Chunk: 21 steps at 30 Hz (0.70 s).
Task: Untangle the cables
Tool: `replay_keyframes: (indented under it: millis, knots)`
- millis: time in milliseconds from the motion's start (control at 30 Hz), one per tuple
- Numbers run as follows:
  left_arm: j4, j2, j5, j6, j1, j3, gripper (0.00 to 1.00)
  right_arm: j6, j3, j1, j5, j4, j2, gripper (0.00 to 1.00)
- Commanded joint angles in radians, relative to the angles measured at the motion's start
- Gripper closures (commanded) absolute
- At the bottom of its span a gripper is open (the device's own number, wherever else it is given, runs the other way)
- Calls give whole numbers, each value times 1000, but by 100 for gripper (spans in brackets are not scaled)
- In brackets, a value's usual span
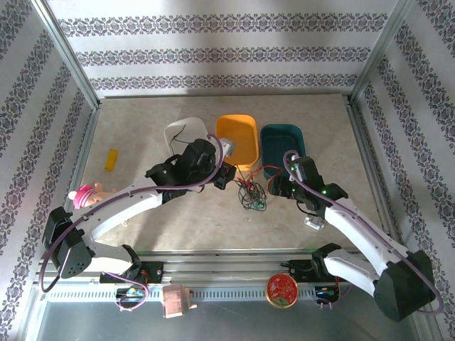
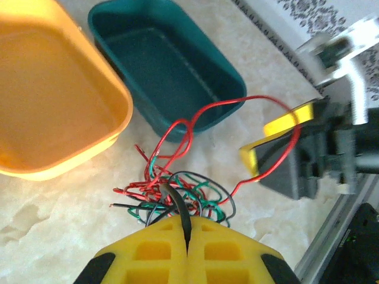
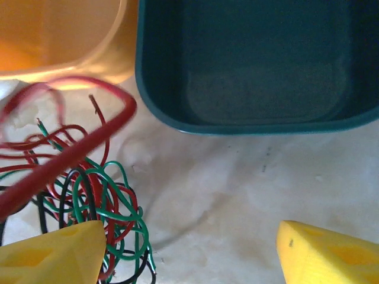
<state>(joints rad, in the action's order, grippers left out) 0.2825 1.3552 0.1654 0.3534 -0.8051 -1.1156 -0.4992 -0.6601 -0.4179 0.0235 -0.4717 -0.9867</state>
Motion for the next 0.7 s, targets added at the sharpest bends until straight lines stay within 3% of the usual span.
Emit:
replay_keyframes:
  millis: [0,133,300,533,667]
  knots:
    - [-9,11,-37,31,1,18,100,1,18,-29,172,-25,72,23]
    - [-15,29,-49,41,7,36,100,42,20,-72,225,2,144,22]
    - [-25,39,-49,45,9,51,100,120,31,-128,75,89,145,21]
    - [-34,48,-41,48,11,54,100,141,-42,-149,-238,60,-136,23]
    - [-28,52,-38,42,11,51,100,146,-98,-162,-234,10,-313,23]
